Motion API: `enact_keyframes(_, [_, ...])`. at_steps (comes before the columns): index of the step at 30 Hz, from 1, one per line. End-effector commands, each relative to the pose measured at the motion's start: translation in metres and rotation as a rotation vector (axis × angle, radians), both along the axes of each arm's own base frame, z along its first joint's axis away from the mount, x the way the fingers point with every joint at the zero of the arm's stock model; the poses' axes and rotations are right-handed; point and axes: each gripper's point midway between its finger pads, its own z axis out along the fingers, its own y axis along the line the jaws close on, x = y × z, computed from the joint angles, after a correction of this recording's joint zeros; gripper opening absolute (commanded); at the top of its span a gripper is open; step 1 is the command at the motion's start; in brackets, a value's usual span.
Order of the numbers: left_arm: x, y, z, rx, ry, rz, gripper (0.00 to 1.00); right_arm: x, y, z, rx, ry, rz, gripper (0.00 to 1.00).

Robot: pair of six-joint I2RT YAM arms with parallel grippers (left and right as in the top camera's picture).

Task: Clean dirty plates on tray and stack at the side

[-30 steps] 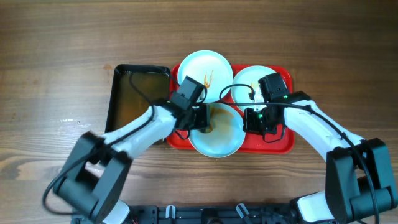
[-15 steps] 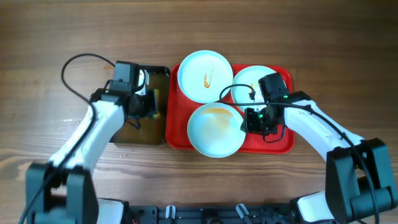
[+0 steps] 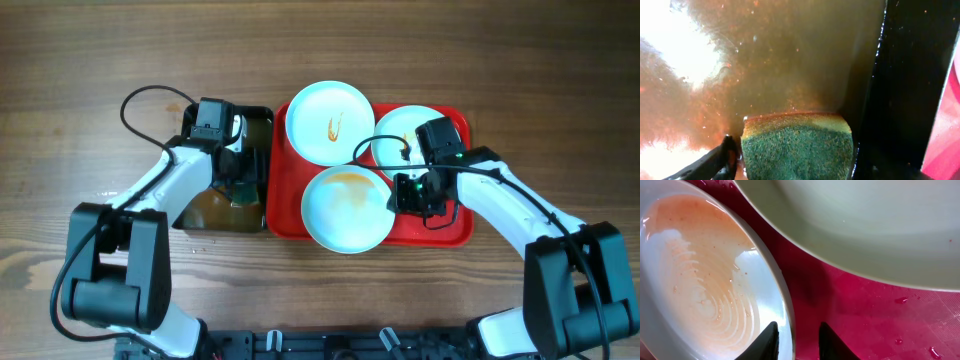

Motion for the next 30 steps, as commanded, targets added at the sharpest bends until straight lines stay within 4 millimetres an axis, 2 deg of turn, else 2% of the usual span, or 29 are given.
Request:
enact_keyframes(1, [-0.01,0.001,-0.018,0.006,0.055,-0.007,0.52,-0.004,-0.003,-0.006,-0.015,0.017,-0.003,0.27])
enact_keyframes(3, [-0.01,0.001,-0.018,0.006,0.055,-0.007,0.25,-0.004,-0.003,-0.006,-0.015,0.017,-0.003,0.27])
enact_keyframes(4, [-0.01,0.001,-0.018,0.006,0.055,-0.007,0.04,-0.004,-0.003,-0.006,-0.015,0.018,-0.003,0.27])
enact_keyframes(8, [0.005,0.013,-0.011,0.072,0.009,0.017,0.04,-0.004,-0.003,-0.006,-0.015,0.019,-0.002,0.27])
enact_keyframes(10, [0.017,0.014,0.0,0.083,-0.028,0.023,0.04,-0.004,-0.003,-0.006,-0.015,0.019,-0.002,0.27])
enact_keyframes(12, [0.016,0.011,0.006,0.068,-0.019,0.022,0.47,-0.004,-0.003,-0.006,-0.015,0.019,-0.002,0.27])
enact_keyframes(14, [-0.01,0.001,0.001,0.011,0.088,-0.003,0.61,-0.004,-0.003,-0.006,-0.015,0.018,-0.002,0.27])
enact_keyframes(16, [-0.038,-0.006,-0.001,-0.036,0.207,-0.015,0.61,-0.004,-0.003,-0.006,-0.015,0.018,-0.002,0.27])
enact_keyframes(19, [-0.046,-0.004,-0.003,-0.03,0.24,-0.014,0.59,-0.004,-0.003,-0.006,-0.015,0.018,-0.002,0.27])
enact_keyframes(22, [-0.046,-0.004,-0.003,-0.03,0.239,-0.015,0.19,-0.005,-0.003,-0.006,-0.016,0.022,-0.002,0.27])
enact_keyframes(24, [-0.044,-0.003,-0.003,-0.022,0.232,-0.014,0.04,-0.005,-0.003,-0.006,-0.016,0.021,-0.002,0.27])
enact_keyframes(28, [-0.03,0.015,0.003,0.083,0.171,0.01,0.04,-0.005,-0.003,-0.006,-0.016,0.021,-0.002,0.28])
enact_keyframes(30, [-0.026,0.014,0.012,0.077,0.146,0.011,0.29,-0.004,-0.003,-0.006,-0.016,0.021,-0.003,0.28])
